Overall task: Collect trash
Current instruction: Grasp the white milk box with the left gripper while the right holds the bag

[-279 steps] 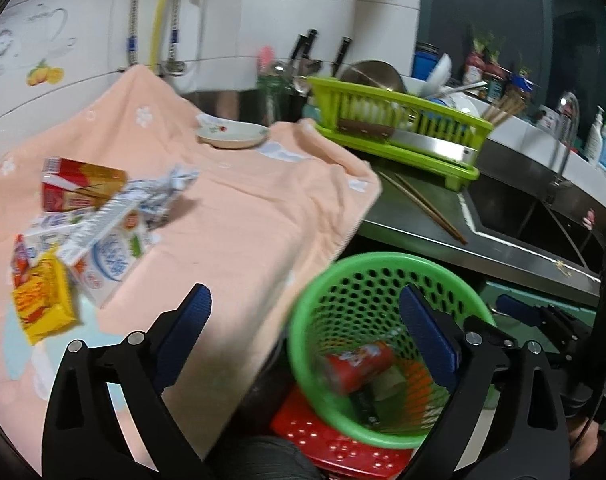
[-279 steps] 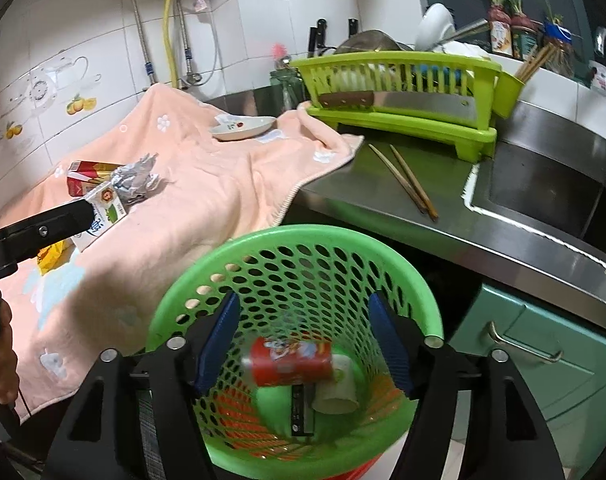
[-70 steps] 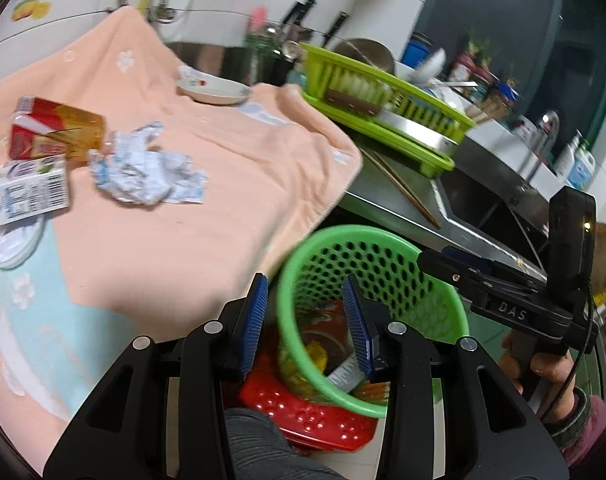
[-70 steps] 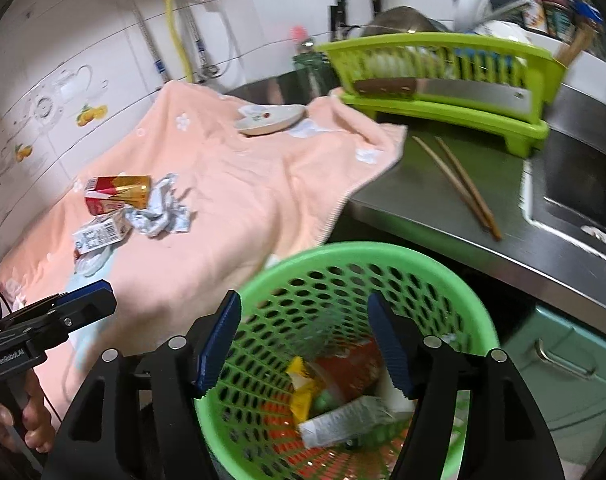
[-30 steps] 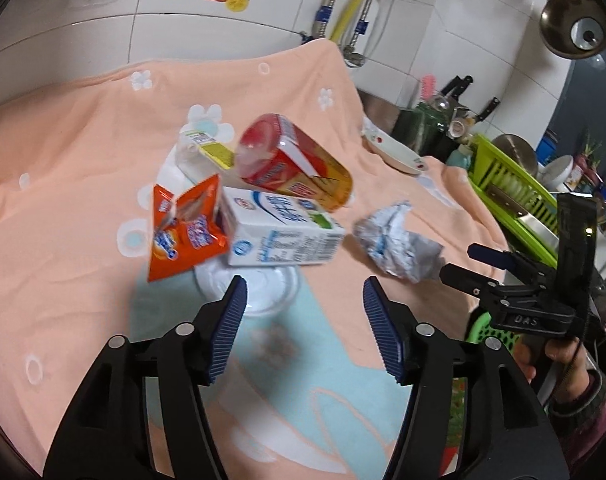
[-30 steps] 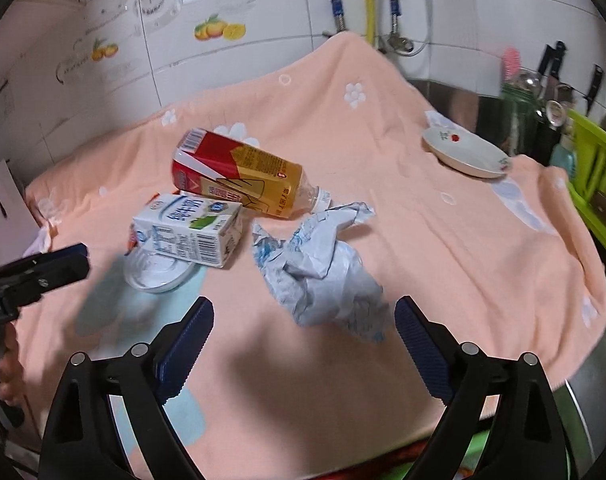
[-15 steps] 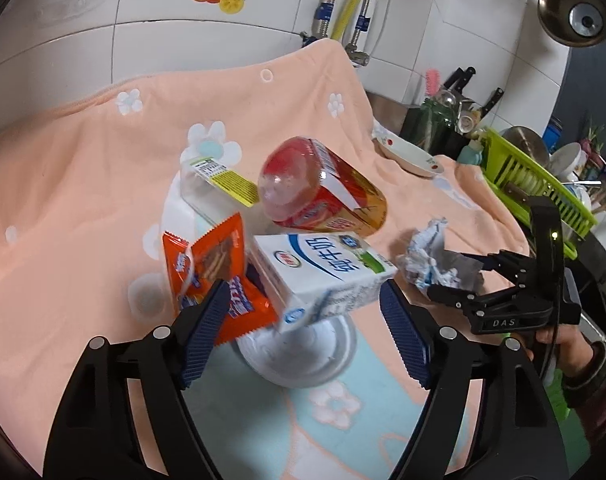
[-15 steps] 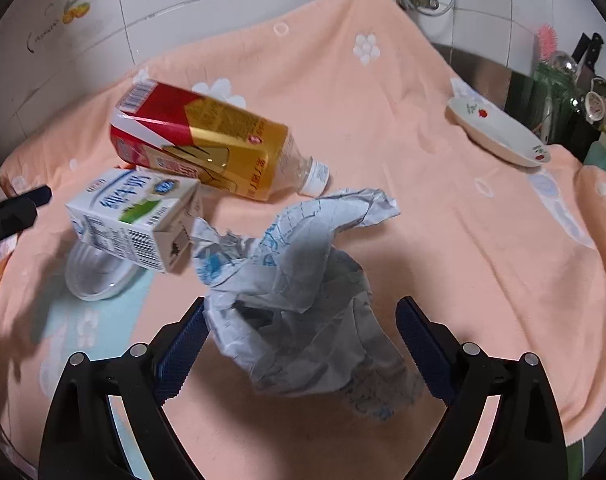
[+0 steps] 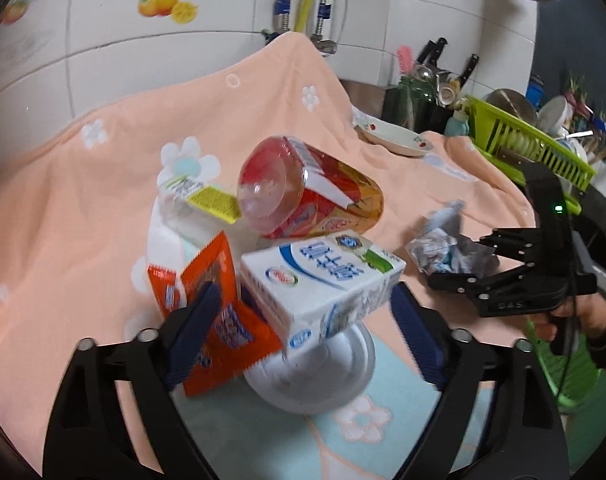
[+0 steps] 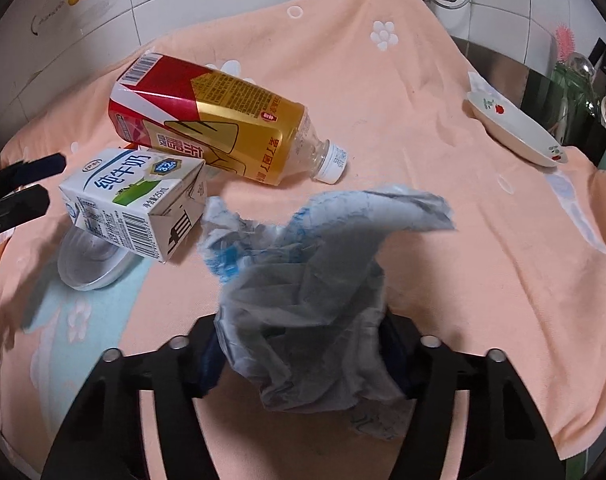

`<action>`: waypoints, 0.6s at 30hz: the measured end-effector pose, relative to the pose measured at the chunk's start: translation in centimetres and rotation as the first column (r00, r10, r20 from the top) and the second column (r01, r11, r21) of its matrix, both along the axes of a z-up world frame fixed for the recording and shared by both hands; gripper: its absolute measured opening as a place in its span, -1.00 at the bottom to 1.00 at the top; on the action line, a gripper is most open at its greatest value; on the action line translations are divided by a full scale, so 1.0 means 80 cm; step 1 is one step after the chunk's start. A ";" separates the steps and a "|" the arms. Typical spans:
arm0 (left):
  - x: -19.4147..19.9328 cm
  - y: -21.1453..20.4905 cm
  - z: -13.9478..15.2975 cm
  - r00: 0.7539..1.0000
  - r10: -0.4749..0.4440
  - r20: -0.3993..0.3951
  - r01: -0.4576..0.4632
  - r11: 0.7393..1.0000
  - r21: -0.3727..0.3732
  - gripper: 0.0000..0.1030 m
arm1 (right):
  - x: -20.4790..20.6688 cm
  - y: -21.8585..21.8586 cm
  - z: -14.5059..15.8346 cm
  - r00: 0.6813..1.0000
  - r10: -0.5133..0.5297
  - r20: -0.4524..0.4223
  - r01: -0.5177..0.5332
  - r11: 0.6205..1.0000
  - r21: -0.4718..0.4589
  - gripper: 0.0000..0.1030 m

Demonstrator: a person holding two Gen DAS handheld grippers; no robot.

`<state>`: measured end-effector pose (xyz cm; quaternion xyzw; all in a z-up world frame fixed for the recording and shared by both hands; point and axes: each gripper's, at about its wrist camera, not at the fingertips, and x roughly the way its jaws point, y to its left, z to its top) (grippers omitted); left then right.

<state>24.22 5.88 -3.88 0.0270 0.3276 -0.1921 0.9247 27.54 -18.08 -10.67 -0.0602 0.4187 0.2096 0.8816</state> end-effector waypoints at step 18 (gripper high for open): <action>0.055 -0.009 -0.004 0.975 -0.222 -0.014 0.222 0.975 -0.025 0.86 | -0.030 -0.016 0.011 1.000 0.000 0.003 0.000 0.999 0.041 0.05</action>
